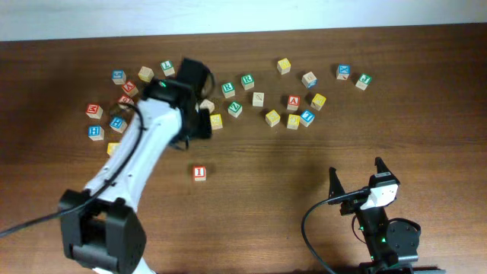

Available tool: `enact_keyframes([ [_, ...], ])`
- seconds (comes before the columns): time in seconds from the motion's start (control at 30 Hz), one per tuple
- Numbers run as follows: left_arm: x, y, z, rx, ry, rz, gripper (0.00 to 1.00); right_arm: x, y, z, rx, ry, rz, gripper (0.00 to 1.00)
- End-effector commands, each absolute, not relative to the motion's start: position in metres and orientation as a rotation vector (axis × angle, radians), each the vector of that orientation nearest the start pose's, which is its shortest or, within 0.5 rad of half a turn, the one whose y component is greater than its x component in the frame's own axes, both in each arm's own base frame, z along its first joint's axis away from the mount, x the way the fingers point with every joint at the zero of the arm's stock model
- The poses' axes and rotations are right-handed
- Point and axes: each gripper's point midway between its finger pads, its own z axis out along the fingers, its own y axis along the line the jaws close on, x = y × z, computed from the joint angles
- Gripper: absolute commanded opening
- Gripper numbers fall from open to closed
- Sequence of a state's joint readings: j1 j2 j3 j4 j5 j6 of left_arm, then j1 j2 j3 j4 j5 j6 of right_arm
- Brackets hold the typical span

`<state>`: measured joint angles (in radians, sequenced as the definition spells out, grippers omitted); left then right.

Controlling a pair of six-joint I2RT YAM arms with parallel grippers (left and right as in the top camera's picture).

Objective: Spell out ICRA
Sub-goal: 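Carry the red I block forward and set it down on open table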

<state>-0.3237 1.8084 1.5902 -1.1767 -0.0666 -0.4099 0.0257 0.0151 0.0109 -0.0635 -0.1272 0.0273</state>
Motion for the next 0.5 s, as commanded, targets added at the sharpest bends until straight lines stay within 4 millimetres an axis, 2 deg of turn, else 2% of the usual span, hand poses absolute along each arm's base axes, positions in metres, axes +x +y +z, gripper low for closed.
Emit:
enact_keyframes([
  [0.0, 0.397, -0.076, 0.181, -0.27, 2.807, -0.026, 0.7, 0.245, 0.027, 0.157, -0.082, 1.643, 0.148, 0.98],
  [0.03, 0.4, -0.066, 0.182, -0.305, 2.795, -0.023, 0.71, 0.245, 0.027, 0.157, -0.082, 1.643, 0.148, 0.98],
  [0.07, 0.402, -0.051, 0.182, -0.357, 2.789, -0.013, 0.8, 0.245, 0.027, 0.157, -0.082, 1.643, 0.148, 0.98],
  [0.1, 0.401, -0.031, 0.18, -0.424, 2.796, 0.007, 0.98, 0.245, 0.027, 0.157, -0.082, 1.643, 0.148, 0.98],
  [0.2, 0.393, 0.0, 0.177, -0.535, 2.814, 0.048, 0.99, 0.245, 0.027, 0.157, -0.082, 1.643, 0.148, 0.98],
  [0.23, 0.391, 0.004, 0.176, -0.551, 2.819, 0.048, 0.99, 0.245, 0.027, 0.157, -0.082, 1.643, 0.148, 0.98],
  [0.33, 0.392, -0.016, 0.176, -0.533, 2.844, -0.12, 0.99, 0.245, 0.027, 0.157, -0.082, 1.643, 0.148, 0.98],
  [0.4, 0.394, -0.034, 0.178, -0.447, 2.855, -0.241, 0.94, 0.245, 0.027, 0.157, -0.082, 1.643, 0.148, 0.98],
  [0.47, 0.392, -0.056, 0.178, -0.361, 2.867, -0.278, 0.99, 0.245, 0.027, 0.157, -0.082, 1.643, 0.148, 0.98],
])
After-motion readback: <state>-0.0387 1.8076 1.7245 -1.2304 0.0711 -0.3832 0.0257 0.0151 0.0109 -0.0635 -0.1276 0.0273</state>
